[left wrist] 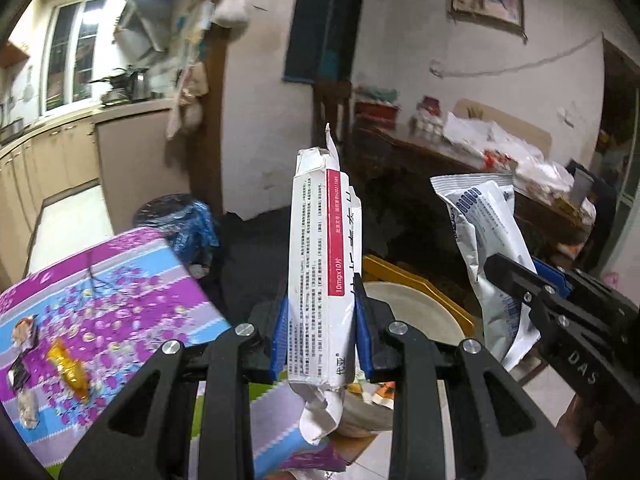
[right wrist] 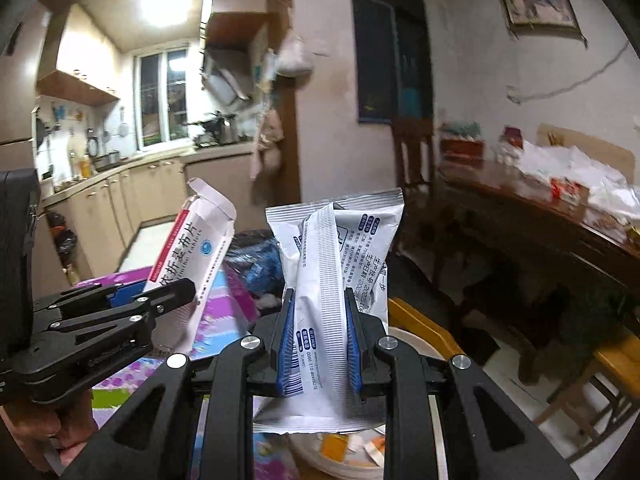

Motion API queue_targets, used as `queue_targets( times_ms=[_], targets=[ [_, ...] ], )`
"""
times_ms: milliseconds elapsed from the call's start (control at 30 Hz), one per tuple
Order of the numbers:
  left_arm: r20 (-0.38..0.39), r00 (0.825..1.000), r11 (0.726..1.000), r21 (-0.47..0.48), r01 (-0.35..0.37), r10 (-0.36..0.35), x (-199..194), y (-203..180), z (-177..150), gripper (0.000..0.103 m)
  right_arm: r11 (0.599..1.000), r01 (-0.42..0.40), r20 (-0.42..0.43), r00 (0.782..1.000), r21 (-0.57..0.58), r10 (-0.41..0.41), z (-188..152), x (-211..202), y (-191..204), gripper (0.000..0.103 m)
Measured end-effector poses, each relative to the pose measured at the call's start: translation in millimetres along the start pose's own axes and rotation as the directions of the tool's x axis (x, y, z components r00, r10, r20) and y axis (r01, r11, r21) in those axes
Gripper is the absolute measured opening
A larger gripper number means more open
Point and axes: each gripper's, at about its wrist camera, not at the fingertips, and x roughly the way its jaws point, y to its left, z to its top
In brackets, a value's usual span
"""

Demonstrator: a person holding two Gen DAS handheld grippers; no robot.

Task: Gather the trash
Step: 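Lift and carry the white box and sachets over the white basin, then open both tools to drop the white box and sachets into the basin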

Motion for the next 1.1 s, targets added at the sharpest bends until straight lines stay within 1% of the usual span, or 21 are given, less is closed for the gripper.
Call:
queue_targets(
  times_ms=[100, 133, 233, 300, 367, 533, 600, 767, 967, 1100],
  targets=[
    [-0.054, 0.998, 1.000, 0.019, 0.025, -0.024, 18.1, -13.1, 1.6, 0.026, 0.999, 0.008, -0.077, 0.997, 0.040, -0.005, -2.5, 18.3, -32.6, 0.023],
    [-0.080, 0.996, 0.999, 0.022, 0.030, -0.029, 27.1, -16.2, 1.1, 0.026, 0.999, 0.016, -0.103, 0.995, 0.049, -0.011, -4.3, 26.1, -43.4, 0.023],
    [-0.132, 0.991, 0.999, 0.033, 0.035, -0.030, 48.5, -21.1, 1.0, 0.026, 0.996, 0.010, -0.178, 0.984, 0.093, 0.006, -7.8, 52.0, -65.5, 0.023],
    [-0.166, 0.986, 0.999, 0.033, 0.037, -0.031, 64.2, -24.2, 1.8, 0.026, 0.994, 0.007, -0.221, 0.975, 0.113, 0.018, -9.3, 70.2, -70.6, 0.023],
    [-0.193, 0.981, 0.999, 0.025, 0.040, -0.034, 76.2, -25.9, 1.3, 0.026, 0.990, 0.007, -0.265, 0.964, 0.140, 0.031, -15.0, 87.2, -84.1, 0.023],
    [-0.254, 0.966, 0.999, 0.019, 0.044, -0.038, 103.1, -31.7, -5.4, 0.026, 0.988, 0.014, -0.341, 0.939, 0.156, 0.040, -31.2, 122.9, -94.7, 0.023],
    [-0.283, 0.959, 0.999, 0.018, 0.041, -0.035, 115.4, -33.6, -12.3, 0.026, 0.987, 0.021, -0.358, 0.933, 0.161, 0.039, -38.7, 131.4, -98.7, 0.023],
    [-0.326, 0.945, 0.999, 0.025, 0.026, -0.017, 137.3, -36.9, -23.8, 0.026, 0.984, 0.036, -0.394, 0.919, 0.173, 0.035, -59.1, 150.1, -106.0, 0.023],
    [-0.348, 0.938, 1.000, 0.026, 0.012, -0.003, 149.5, -35.5, -30.8, 0.026, 0.982, 0.025, -0.425, 0.903, 0.187, 0.058, -74.7, 171.6, -104.7, 0.024],
    [-0.358, 0.934, 1.000, 0.024, 0.010, -0.001, 154.7, -37.2, -34.5, 0.027, 0.982, 0.018, -0.429, 0.901, 0.188, 0.065, -84.7, 177.6, -103.1, 0.024]
  ],
)
